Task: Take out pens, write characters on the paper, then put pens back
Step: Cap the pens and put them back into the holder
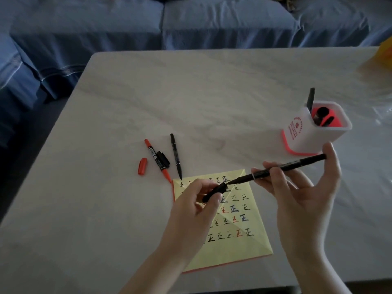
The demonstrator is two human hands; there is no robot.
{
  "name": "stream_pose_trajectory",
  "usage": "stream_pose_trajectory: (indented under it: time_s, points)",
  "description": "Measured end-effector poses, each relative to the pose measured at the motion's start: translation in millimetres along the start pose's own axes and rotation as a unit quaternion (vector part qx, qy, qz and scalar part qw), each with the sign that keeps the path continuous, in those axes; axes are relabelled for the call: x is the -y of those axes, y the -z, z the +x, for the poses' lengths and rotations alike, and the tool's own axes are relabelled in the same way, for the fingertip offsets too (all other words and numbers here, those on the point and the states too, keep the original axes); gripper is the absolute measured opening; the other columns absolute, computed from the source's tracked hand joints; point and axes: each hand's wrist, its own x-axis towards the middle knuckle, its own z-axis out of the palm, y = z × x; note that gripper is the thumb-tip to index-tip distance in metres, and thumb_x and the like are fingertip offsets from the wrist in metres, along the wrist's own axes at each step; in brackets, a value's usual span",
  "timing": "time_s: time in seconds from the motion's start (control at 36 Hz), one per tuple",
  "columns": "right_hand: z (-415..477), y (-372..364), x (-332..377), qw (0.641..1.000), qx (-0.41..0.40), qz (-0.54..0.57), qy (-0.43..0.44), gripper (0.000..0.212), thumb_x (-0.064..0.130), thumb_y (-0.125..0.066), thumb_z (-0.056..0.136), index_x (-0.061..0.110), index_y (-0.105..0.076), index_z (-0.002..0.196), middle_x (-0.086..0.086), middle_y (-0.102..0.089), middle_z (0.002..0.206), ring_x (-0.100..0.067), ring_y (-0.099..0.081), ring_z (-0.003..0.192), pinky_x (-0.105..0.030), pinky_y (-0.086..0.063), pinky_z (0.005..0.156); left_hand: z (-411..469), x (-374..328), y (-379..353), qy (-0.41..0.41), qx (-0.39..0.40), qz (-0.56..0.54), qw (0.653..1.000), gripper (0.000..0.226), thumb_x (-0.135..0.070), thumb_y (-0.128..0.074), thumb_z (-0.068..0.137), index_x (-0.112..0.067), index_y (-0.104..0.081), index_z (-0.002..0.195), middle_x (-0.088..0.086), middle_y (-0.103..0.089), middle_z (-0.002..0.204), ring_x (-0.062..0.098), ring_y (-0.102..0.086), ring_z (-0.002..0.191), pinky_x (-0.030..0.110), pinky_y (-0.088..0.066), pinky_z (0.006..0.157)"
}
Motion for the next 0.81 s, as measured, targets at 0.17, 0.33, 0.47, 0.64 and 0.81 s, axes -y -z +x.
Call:
stream_pose_trajectory:
  time_s: [0.17, 0.33, 0.47, 0.64, 0.81]
  points:
    - [-4, -2, -4, 0.999, 0.035, 0.0, -0.018, 0.066, -0.001, -0.054, 0.08, 0.04, -0.03, 0.126, -0.01, -0.071, 0.082, -0.026, -0.07, 0.071, -0.032, -0.057, 0.07, 1, -3, -2, -0.008, 0.008, -0.004, 1.0, 0.012, -0.017, -0.059, 0.087, -0.028, -0.061, 0.09, -0.009, -0.062, 0.073, -0.001, -0.051, 0.06, 0.009, -0.038, 0.054]
    - [-8, -2, -5, 0.998, 0.049, 0.01, -0.029, 0.063, 0.011, -0.056, 0.073, 0.036, -0.031, 0.126, -0.011, -0.071, 0.081, -0.025, -0.07, 0.07, -0.029, -0.057, 0.066, 0, -3, -3, -0.011, 0.011, -0.019, 1.0, 0.011, -0.015, -0.062, 0.085, -0.025, -0.064, 0.088, -0.012, -0.062, 0.067, 0.001, -0.054, 0.061, 0.01, -0.04, 0.058]
    - [-8, -1, -6, 0.997, 0.067, 0.009, -0.045, 0.06, 0.01, -0.057, 0.073, 0.038, -0.035, 0.122, -0.009, -0.072, 0.077, -0.026, -0.07, 0.067, -0.03, -0.057, 0.064, -1, -7, -2, 0.005, 0.029, -0.038, 0.999, 0.014, -0.01, -0.06, 0.085, -0.02, -0.068, 0.081, -0.009, -0.062, 0.059, 0.003, -0.047, 0.052, 0.013, -0.038, 0.054]
    - [-5, 4, -3, 0.992, 0.109, -0.008, -0.071, 0.06, 0.01, -0.057, 0.07, 0.038, -0.038, 0.119, -0.01, -0.071, 0.074, -0.028, -0.07, 0.064, -0.031, -0.057, 0.06, 0, -15, 4, 0.186, 0.114, -0.222, 0.95, 0.014, -0.002, -0.056, 0.085, -0.005, -0.068, 0.079, 0.002, -0.06, 0.056, 0.006, -0.042, 0.042, 0.014, -0.037, 0.043]
    - [-6, 4, -10, 0.989, 0.102, 0.004, -0.102, 0.055, 0.008, -0.057, 0.073, 0.036, -0.04, 0.117, -0.014, -0.07, 0.069, -0.029, -0.069, 0.063, -0.033, -0.057, 0.059, 0, -19, 1, 0.189, 0.094, -0.191, 0.959, 0.012, 0.002, -0.058, 0.084, -0.003, -0.065, 0.076, 0.002, -0.061, 0.053, 0.008, -0.041, 0.041, 0.015, -0.033, 0.041]
